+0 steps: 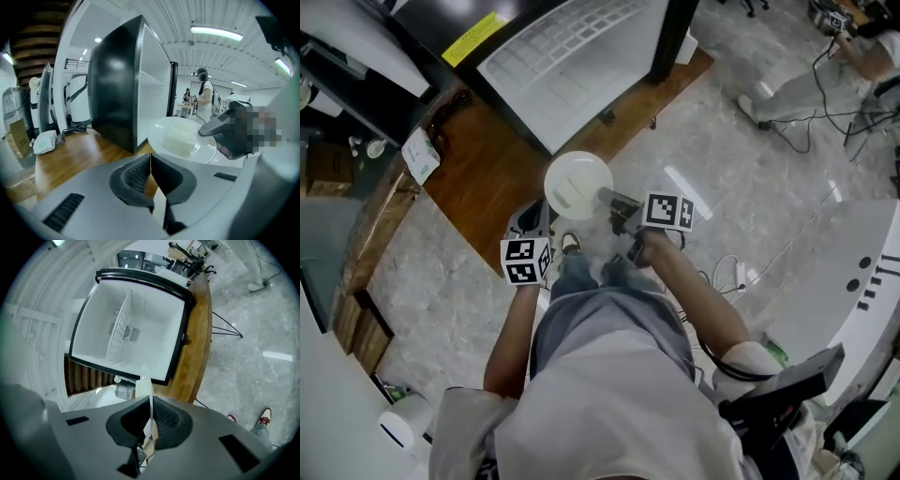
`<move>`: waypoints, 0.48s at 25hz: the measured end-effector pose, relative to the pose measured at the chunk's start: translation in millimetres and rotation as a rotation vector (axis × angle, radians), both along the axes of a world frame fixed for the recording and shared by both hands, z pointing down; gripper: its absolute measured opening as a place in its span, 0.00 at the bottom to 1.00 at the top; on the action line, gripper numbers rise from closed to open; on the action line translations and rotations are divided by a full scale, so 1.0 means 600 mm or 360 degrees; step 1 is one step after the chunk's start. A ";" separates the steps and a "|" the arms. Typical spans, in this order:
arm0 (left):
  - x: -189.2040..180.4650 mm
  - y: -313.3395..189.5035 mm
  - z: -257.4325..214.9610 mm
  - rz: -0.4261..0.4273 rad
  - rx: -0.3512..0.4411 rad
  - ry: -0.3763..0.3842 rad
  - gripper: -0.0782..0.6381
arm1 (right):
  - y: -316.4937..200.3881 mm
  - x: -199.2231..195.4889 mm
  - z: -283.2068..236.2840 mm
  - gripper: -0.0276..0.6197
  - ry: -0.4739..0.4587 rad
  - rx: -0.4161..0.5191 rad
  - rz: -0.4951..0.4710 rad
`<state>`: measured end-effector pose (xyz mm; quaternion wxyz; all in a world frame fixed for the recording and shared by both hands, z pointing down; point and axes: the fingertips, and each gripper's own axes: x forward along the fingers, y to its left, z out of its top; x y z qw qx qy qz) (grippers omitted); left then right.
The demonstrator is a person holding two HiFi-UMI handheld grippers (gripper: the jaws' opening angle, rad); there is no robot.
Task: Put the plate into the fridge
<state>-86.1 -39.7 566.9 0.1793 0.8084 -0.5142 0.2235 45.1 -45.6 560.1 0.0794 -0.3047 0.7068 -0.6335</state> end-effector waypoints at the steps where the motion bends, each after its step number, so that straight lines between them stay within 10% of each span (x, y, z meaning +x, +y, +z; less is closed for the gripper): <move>1: 0.035 0.004 -0.008 0.0013 0.0014 0.0009 0.14 | 0.001 0.034 -0.009 0.08 -0.0003 0.0016 0.0014; 12: 0.315 -0.038 -0.074 0.0256 0.0144 0.0146 0.14 | -0.086 0.243 -0.117 0.08 -0.0068 0.0164 0.0154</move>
